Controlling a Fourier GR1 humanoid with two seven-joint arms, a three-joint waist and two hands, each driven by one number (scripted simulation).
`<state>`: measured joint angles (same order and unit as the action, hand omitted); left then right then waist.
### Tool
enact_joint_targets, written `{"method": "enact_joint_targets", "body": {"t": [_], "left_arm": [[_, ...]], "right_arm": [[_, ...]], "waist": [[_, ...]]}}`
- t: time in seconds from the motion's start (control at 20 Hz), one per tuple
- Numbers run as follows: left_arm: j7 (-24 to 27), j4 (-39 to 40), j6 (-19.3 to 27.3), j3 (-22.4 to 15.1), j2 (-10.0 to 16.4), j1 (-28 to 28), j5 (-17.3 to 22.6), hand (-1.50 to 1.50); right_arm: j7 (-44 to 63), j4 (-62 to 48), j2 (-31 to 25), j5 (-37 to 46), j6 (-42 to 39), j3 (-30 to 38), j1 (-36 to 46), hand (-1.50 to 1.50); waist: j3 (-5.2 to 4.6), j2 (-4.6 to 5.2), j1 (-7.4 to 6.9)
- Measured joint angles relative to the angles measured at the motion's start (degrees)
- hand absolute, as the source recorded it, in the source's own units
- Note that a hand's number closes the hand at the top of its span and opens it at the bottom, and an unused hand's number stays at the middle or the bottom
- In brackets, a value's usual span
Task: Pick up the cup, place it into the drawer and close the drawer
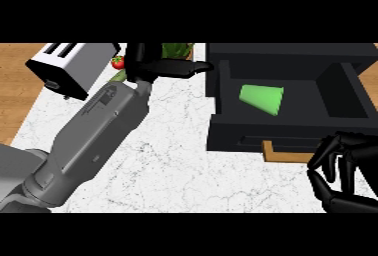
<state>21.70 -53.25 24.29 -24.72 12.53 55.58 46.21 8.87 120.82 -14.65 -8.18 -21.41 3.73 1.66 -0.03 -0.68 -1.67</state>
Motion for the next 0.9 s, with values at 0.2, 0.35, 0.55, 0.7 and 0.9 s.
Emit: {"method": "enact_joint_targets", "body": {"t": [0.2,0.35,0.55,0.7,0.9], "left_arm": [[-2.7,-10.6,0.4,0.6,5.3,-8.6,0.4,-1.5],[-4.3,-17.6,-0.5,1.8,9.4,-15.0,1.0,-1.5],[-4.0,-23.7,-2.9,3.5,12.6,-23.1,1.5,-1.5],[-3.3,-25.6,-5.1,4.5,14.3,-27.2,1.9,-1.5],[-2.4,-28.4,-8.6,6.4,16.8,-32.4,2.6,-1.5]], "right_arm": [[-0.6,-1.0,-0.9,3.5,-0.7,-0.5,-0.8,1.5],[-1.5,-2.8,-0.3,7.8,0.0,-2.1,-0.8,1.5],[-5.0,-7.3,-0.7,15.4,0.7,-4.7,0.8,1.5],[-8.7,-8.5,-3.4,22.9,0.5,-7.4,0.8,1.5],[-11.7,-13.4,-4.5,33.3,3.0,-11.8,3.2,1.5]], "waist": [[0.02,0.07,-0.11],[0.03,0.21,0.0],[0.03,0.43,0.12],[0.02,0.51,0.19],[0.03,0.62,0.0]]}}
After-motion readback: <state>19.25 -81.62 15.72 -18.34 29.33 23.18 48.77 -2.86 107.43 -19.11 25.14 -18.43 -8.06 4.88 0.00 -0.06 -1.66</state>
